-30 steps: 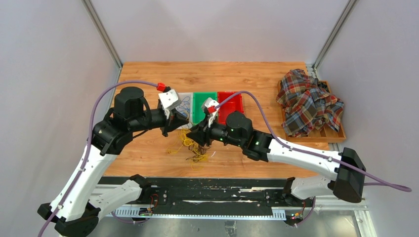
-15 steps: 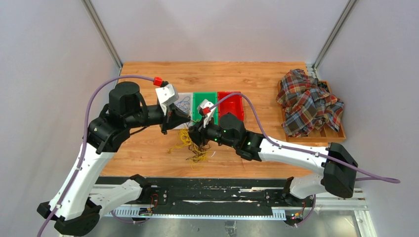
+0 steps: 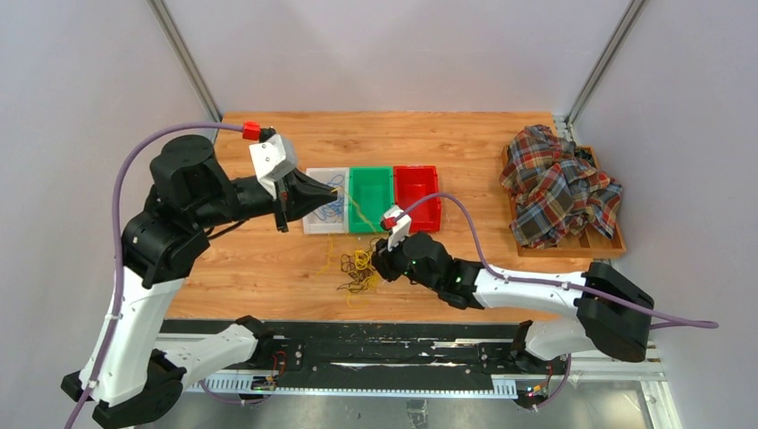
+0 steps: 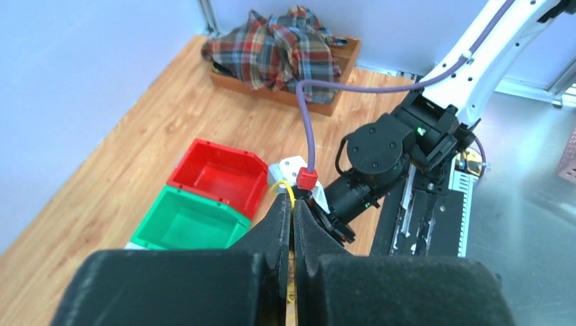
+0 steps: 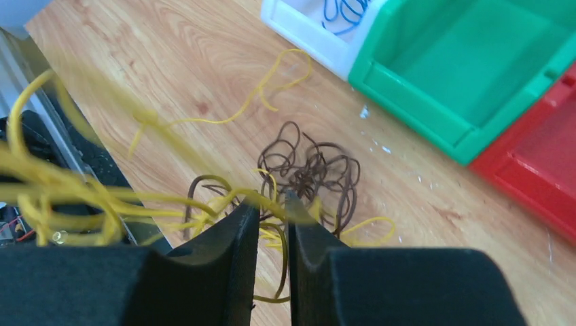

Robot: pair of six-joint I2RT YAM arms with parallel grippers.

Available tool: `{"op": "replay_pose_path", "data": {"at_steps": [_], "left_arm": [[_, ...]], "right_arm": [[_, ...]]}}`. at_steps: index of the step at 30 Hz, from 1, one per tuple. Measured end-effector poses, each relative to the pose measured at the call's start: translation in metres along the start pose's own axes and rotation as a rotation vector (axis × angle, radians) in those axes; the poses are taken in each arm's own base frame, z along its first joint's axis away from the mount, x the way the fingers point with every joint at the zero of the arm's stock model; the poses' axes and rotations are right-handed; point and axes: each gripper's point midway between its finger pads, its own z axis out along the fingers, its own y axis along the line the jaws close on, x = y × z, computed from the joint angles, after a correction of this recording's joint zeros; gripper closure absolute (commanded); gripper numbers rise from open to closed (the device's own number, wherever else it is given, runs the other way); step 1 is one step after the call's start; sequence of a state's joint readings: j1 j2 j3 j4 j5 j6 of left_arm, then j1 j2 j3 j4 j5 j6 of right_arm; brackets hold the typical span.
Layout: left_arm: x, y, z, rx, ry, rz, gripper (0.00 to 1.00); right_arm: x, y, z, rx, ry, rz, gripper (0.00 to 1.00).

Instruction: Untangle the cables

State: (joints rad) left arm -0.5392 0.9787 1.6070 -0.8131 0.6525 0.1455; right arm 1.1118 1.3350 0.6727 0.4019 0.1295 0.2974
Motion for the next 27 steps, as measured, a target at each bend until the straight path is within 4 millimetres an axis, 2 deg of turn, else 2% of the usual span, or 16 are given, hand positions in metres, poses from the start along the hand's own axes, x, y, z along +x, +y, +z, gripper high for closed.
{"op": "replay_pose_path", "data": {"at_steps": [7,12,15,17,19,21,23,25,27], "left_arm": [[-0.039,0.002,-0.015,-0.037,-0.068,0.106,1.00],[-0.092,0.011,-0.035,-0.132,-0.170,0.254,1.00],[-0.123,0.015,-0.051,-0.202,-0.237,0.331,0.99],[-0.137,0.014,-0.061,-0.230,-0.276,0.366,1.00],[-0.142,0.011,-0.066,-0.239,-0.300,0.380,1.00],[-0.138,0.010,-0.066,-0.234,-0.299,0.377,1.00],[-0.128,0.010,-0.062,-0.224,-0.280,0.364,1.00],[-0.112,0.012,-0.053,-0.208,-0.241,0.341,1.00],[-0.098,0.016,-0.044,-0.197,-0.208,0.322,1.00]], "right_arm": [[0.024,-0.017,-0.007,0.075,0.023,0.063,0.86],[0.051,-0.031,-0.011,0.152,0.083,0.117,0.90],[0.060,-0.037,-0.013,0.186,0.106,0.143,0.95],[0.064,-0.039,-0.014,0.203,0.118,0.159,0.94],[0.066,-0.040,-0.016,0.211,0.124,0.164,0.86],[0.058,-0.040,-0.021,0.207,0.110,0.159,0.68],[0.041,-0.037,-0.028,0.191,0.075,0.150,0.53],[0.008,-0.030,-0.036,0.161,0.004,0.134,0.47],[-0.040,-0.017,-0.045,0.110,-0.094,0.110,0.44]]}}
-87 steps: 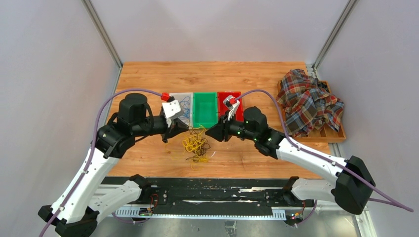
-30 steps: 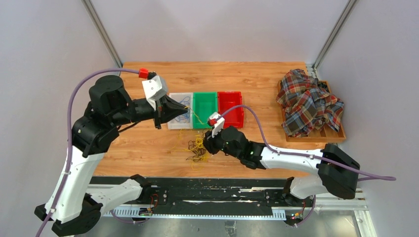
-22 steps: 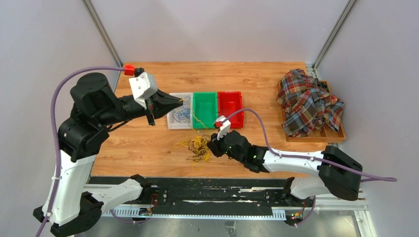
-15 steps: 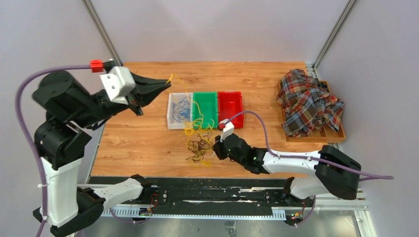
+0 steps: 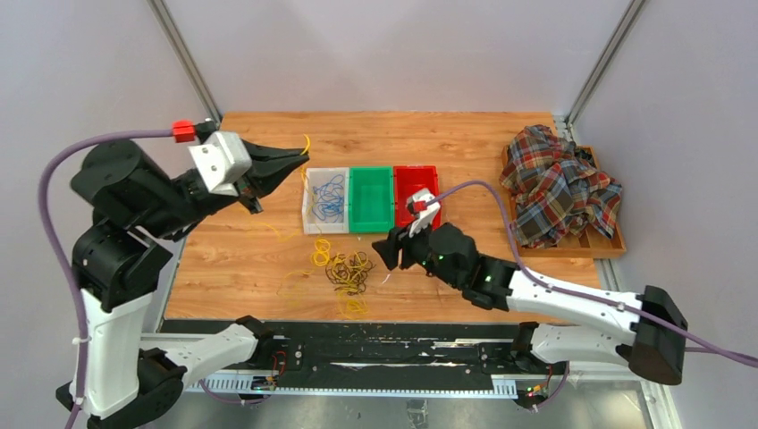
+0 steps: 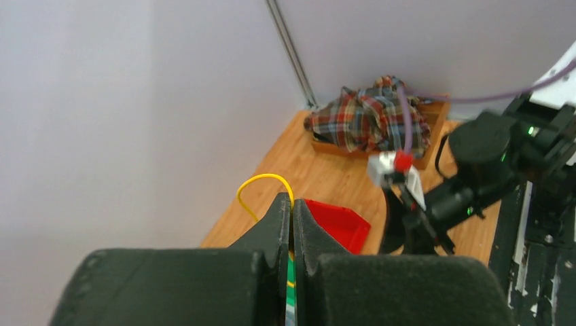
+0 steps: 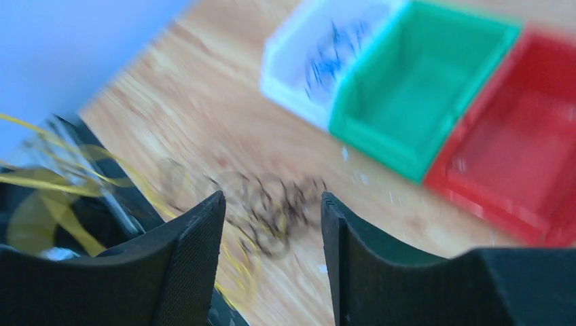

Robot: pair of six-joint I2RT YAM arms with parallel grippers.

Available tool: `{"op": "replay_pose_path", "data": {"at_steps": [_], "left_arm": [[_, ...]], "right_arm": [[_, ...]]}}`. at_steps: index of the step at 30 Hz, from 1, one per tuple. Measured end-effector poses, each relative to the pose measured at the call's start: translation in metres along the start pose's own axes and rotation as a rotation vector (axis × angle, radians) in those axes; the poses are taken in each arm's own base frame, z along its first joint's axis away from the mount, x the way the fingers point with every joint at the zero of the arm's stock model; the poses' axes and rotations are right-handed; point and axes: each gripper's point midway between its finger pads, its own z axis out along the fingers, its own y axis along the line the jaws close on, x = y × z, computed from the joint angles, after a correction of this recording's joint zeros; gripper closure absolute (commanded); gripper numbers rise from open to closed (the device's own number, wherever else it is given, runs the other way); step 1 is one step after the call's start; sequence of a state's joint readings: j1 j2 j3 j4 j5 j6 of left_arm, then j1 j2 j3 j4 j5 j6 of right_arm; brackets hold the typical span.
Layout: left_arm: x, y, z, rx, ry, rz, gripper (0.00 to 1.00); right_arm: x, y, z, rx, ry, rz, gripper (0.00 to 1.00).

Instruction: Untangle the cables

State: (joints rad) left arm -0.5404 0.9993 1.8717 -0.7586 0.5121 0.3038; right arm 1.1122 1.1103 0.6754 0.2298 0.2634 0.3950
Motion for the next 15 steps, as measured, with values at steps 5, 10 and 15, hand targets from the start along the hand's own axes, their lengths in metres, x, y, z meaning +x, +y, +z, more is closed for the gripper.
{"op": "replay_pose_path", "data": {"at_steps": [5,10,15], "left_arm": [[0.024,-0.004,0.008,0.022,0.055,-0.027,1.00],[0.027,-0.007,0.009,0.037,0.058,-0.036,1.00],[0.024,-0.012,0.007,0.055,0.045,-0.049,1.00]], "right_arm": [[-0.101,0.046,-0.023,-0.164,-0.198,-0.034,0.40],[-0.144,0.085,-0.038,-0.331,-0.261,-0.099,0.50],[-0.151,0.107,-0.025,-0.406,-0.232,-0.145,0.58]]}}
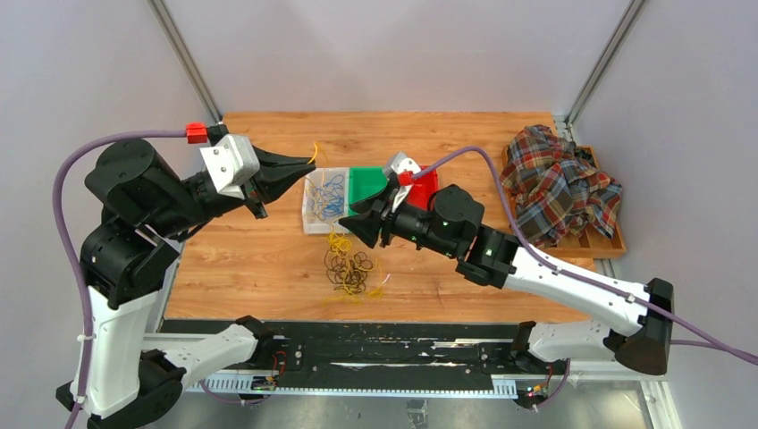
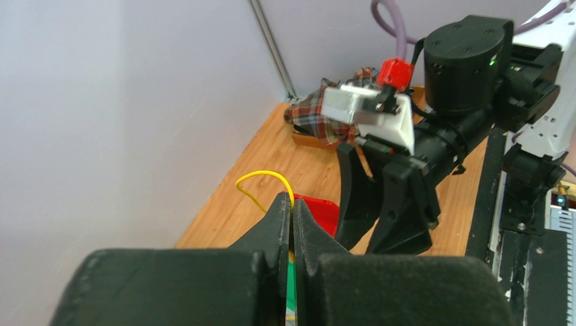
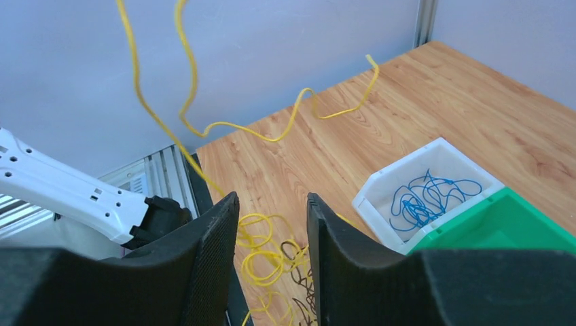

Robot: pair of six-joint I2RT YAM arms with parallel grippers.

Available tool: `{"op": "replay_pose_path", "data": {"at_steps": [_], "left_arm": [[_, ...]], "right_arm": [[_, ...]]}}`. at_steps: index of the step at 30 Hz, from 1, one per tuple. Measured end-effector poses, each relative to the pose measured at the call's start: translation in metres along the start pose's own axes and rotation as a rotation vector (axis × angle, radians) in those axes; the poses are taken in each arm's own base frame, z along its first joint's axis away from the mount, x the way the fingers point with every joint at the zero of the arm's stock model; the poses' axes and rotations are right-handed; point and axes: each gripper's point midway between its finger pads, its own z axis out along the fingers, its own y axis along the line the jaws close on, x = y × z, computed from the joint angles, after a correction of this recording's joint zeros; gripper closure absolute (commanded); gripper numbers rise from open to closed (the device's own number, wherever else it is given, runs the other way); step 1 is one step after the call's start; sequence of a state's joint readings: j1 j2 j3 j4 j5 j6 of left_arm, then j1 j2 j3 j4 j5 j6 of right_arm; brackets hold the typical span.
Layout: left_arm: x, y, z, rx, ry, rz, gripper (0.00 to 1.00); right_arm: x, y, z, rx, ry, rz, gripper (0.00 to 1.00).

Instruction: Untangle the cables

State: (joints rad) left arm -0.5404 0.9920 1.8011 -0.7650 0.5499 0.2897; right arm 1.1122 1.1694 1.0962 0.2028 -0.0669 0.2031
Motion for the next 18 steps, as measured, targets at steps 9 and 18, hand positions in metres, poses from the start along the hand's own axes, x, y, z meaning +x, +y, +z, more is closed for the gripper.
{"op": "replay_pose_path", "data": {"at_steps": [9,18], "left_arm": [[-0.001,-0.002,0.000,0.007,-0.004,-0.012,1.00],[-0.001,-0.001,0.000,0.007,-0.003,-0.012,1.00]], "right_arm": [[0.043,0.004,0.029,-0.047,0.126,0.022,0.56],[0.063,0.018,0.027,-0.122,0.167,0.085,0.71]]}}
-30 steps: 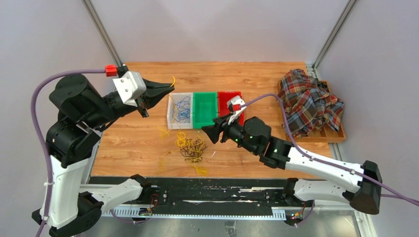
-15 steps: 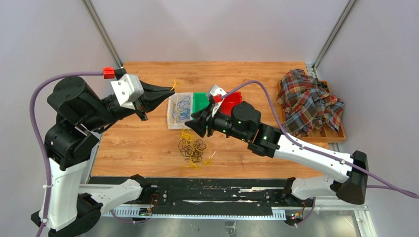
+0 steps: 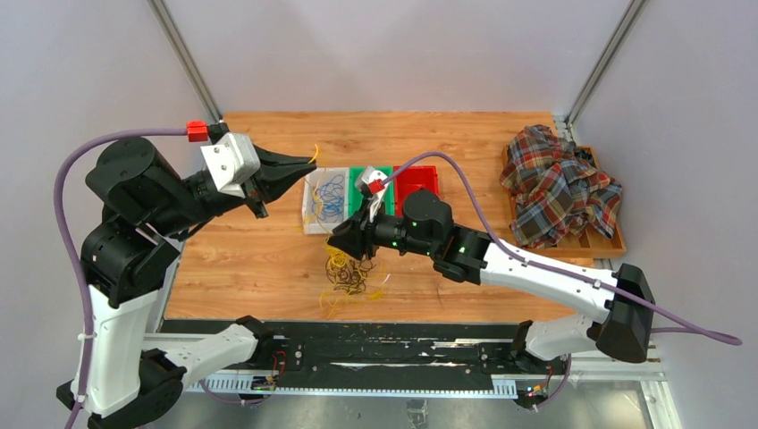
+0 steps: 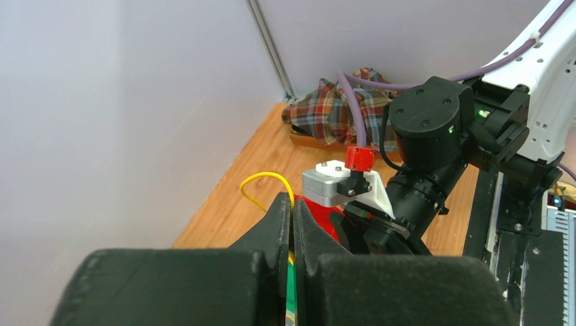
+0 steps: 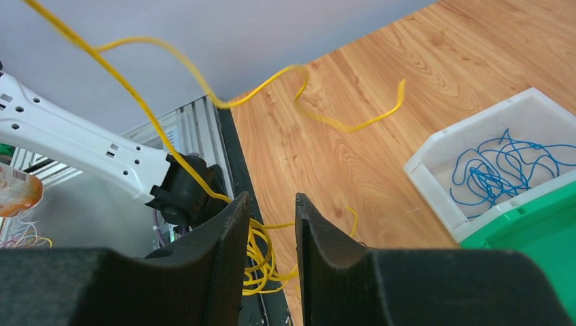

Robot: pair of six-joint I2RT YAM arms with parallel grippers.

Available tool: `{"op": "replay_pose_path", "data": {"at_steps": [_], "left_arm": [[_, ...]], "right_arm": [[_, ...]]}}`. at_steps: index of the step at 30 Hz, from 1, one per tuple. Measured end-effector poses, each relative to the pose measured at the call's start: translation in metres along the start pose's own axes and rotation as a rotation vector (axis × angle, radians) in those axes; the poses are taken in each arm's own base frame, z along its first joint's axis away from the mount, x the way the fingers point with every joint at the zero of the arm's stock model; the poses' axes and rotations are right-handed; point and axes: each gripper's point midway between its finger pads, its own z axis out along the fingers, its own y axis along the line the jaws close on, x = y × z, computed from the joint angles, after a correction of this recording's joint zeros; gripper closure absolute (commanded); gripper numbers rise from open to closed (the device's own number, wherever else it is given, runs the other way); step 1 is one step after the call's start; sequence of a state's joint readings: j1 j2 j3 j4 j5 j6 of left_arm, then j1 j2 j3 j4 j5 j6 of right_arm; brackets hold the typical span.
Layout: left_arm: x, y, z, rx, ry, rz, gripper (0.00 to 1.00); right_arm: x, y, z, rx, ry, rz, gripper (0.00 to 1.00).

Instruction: Untangle the cables

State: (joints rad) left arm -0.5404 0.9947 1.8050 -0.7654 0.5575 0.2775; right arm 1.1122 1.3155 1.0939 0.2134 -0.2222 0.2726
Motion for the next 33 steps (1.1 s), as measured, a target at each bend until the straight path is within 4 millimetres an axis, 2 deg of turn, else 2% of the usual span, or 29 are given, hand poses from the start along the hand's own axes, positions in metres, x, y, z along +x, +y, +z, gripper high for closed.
{"op": "replay_pose_path", "data": {"at_steps": [6,12,13,14,16,19,23,26,30,33], "left_arm": [[-0.009,0.004,0.002,-0.005,-0.014,0.010,1.00],[-0.025,0.009,0.001,-0.017,-0.043,0.036,1.00],[-0.026,0.010,0.001,-0.019,-0.047,0.039,1.00],[-0.028,0.010,0.000,-0.021,-0.050,0.042,1.00],[-0.028,0.010,0.000,-0.021,-0.050,0.044,1.00],[-0.025,0.010,0.001,-0.019,-0.044,0.040,1.00],[-0.018,0.009,0.003,-0.014,-0.030,0.031,1.00],[-0.016,0.010,0.005,-0.012,-0.025,0.028,1.00],[-0.014,0.011,0.008,-0.009,-0.019,0.023,1.00],[-0.012,0.011,0.011,-0.006,-0.014,0.019,1.00]], "right_arm": [[0.015,-0.004,0.010,0.002,0.032,0.015,0.77],[0.062,-0.019,0.015,0.037,0.123,0.044,0.81],[0.070,-0.022,0.014,0.050,0.138,0.048,0.74],[0.075,-0.025,0.013,0.064,0.146,0.050,0.63],[0.078,-0.031,0.009,0.098,0.144,0.045,0.49],[0.060,-0.037,-0.006,0.149,0.097,0.008,0.39],[0.004,-0.026,-0.031,0.155,-0.041,-0.057,0.36],[-0.032,-0.016,-0.038,0.132,-0.119,-0.096,0.36],[-0.051,-0.001,-0.036,0.068,-0.145,-0.124,0.39],[-0.053,0.008,-0.028,0.019,-0.135,-0.134,0.41]]}}
